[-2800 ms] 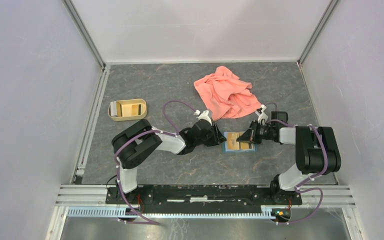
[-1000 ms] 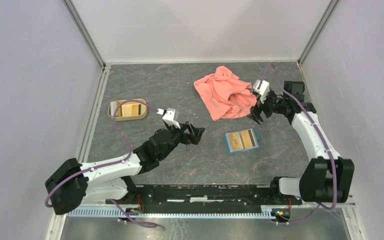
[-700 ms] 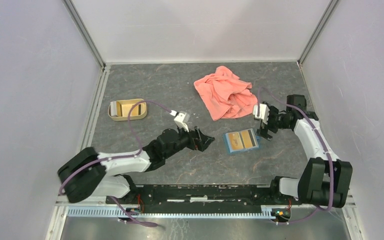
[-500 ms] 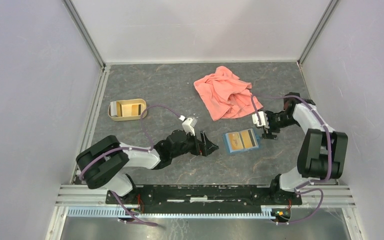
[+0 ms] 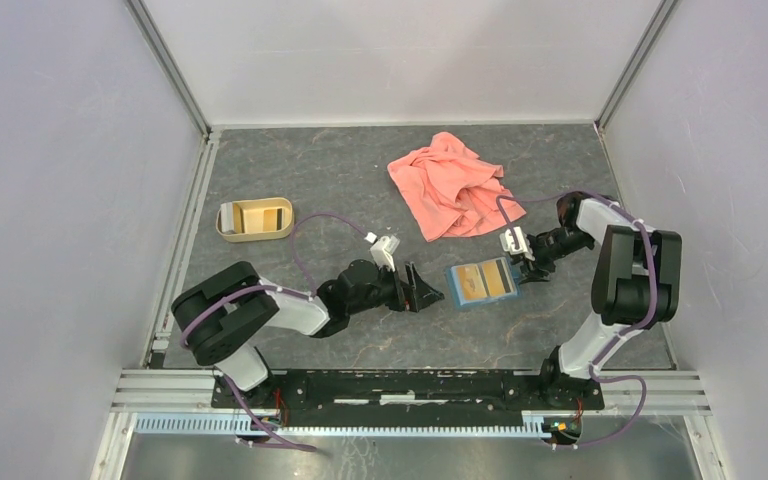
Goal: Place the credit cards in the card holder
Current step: Close the card holder at the center of the board.
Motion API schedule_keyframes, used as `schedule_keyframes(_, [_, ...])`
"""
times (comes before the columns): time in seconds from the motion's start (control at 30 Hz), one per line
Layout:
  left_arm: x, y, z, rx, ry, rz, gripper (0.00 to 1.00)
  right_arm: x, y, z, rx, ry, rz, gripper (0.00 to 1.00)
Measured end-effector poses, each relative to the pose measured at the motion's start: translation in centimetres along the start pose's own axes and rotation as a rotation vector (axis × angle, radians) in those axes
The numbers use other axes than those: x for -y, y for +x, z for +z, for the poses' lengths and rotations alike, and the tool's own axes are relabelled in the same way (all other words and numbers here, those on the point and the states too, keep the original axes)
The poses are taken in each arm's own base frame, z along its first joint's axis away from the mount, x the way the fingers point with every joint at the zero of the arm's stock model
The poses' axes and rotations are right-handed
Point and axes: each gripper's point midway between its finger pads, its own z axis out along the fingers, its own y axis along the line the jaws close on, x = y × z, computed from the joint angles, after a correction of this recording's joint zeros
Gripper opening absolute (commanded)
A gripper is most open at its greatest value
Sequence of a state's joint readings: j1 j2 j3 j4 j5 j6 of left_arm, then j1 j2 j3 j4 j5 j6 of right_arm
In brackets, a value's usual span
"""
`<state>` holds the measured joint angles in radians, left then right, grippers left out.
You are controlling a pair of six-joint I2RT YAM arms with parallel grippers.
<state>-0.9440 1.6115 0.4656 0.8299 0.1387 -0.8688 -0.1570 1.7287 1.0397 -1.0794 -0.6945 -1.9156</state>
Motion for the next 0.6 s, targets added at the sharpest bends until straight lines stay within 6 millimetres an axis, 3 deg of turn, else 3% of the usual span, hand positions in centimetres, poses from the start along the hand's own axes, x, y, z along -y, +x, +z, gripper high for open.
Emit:
schedule_keyframes(0.2, [-0.1, 0.2, 0.3, -0.007, 0.000, -0.011, 0.95, -0.1, 1.0, 0.7, -0.019, -0.020, 0.030, 0.47])
schedule_keyframes(0.53, [-1.3, 1.4, 1.1, -0.044, -0.038, -0.070, 0.93, -0.2, 0.9, 1.1, -0.035, -0.038, 0.033, 0.17])
schedule_keyframes(0.6, [-1.8, 1.5, 1.4, -0.054, -0.065, -0.088, 0.92, -0.2, 0.5, 0.8, -0.040, -0.025, 0.026, 0.07])
